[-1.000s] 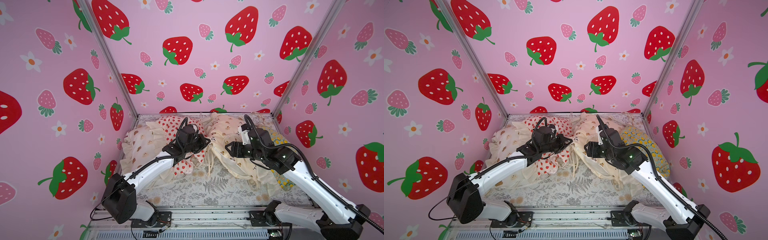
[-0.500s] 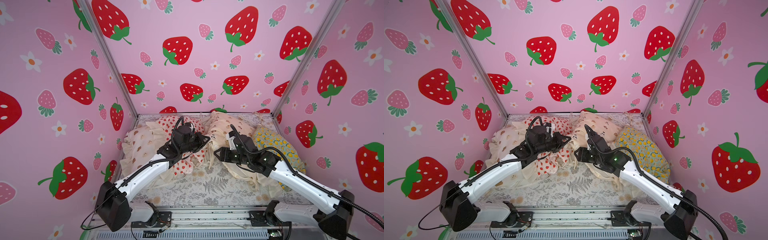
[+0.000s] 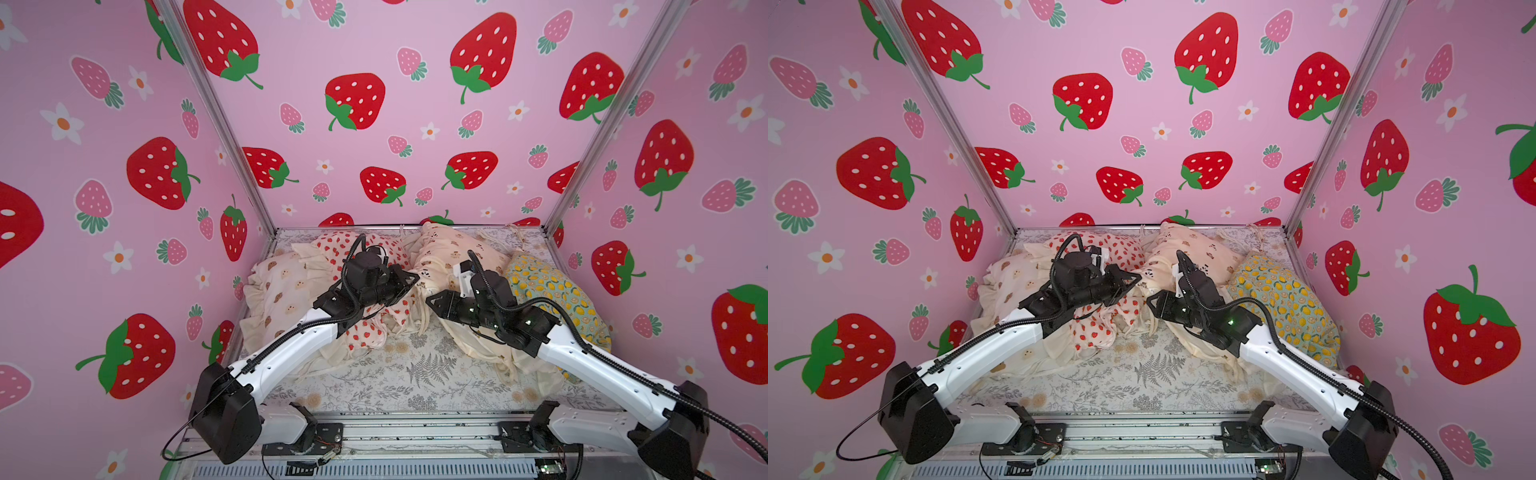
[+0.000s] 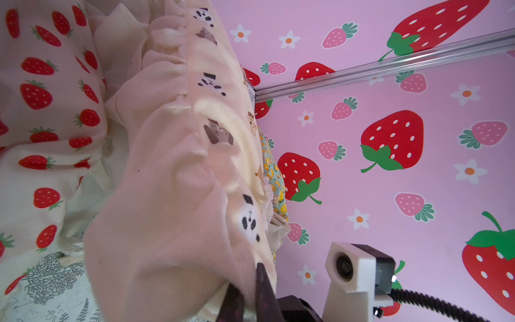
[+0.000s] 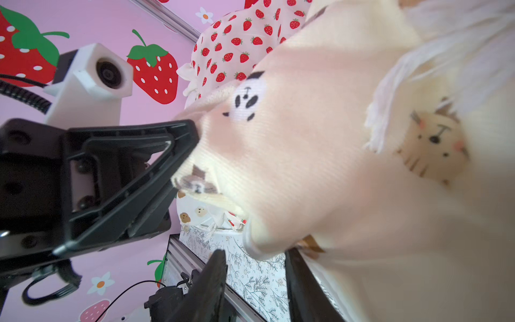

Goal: Zip up pillowcases
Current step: Adjust the pillowcase at the center of the board.

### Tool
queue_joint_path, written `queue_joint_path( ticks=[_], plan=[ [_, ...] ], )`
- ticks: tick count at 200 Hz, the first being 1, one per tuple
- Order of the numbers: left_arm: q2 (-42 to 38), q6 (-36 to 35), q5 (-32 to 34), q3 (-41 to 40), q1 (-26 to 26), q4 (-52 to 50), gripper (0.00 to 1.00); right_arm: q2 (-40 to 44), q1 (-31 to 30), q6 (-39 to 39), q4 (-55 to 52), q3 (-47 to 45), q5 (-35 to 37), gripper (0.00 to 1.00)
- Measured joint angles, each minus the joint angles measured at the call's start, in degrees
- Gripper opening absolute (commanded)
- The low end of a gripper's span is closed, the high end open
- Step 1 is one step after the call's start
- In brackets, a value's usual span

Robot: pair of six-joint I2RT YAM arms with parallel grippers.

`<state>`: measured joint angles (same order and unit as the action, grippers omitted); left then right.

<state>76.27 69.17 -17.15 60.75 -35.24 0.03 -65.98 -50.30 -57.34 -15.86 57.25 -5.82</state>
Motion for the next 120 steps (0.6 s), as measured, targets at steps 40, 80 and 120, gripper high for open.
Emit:
queue_joint_path(
  ticks=[40,80,120],
  plan=[
    [-1.7,0.9,0.2,-0.4,0.2,-1.4,0.00,5.4,0.7,-0.4,-6.4,-0.8,5.1,0.51],
    [-1.6,-1.2,-0.5,1.1,1.0,-3.6,0.00,11.3,2.0,-1.8,-17.9,-0.9,12.6,0.53],
    [2.4,-5.1,-1.5,7.6,1.3,-6.8,0.00,13.2,6.0,-3.3,-21.5,-6.7,13.9,0.50]
  ],
)
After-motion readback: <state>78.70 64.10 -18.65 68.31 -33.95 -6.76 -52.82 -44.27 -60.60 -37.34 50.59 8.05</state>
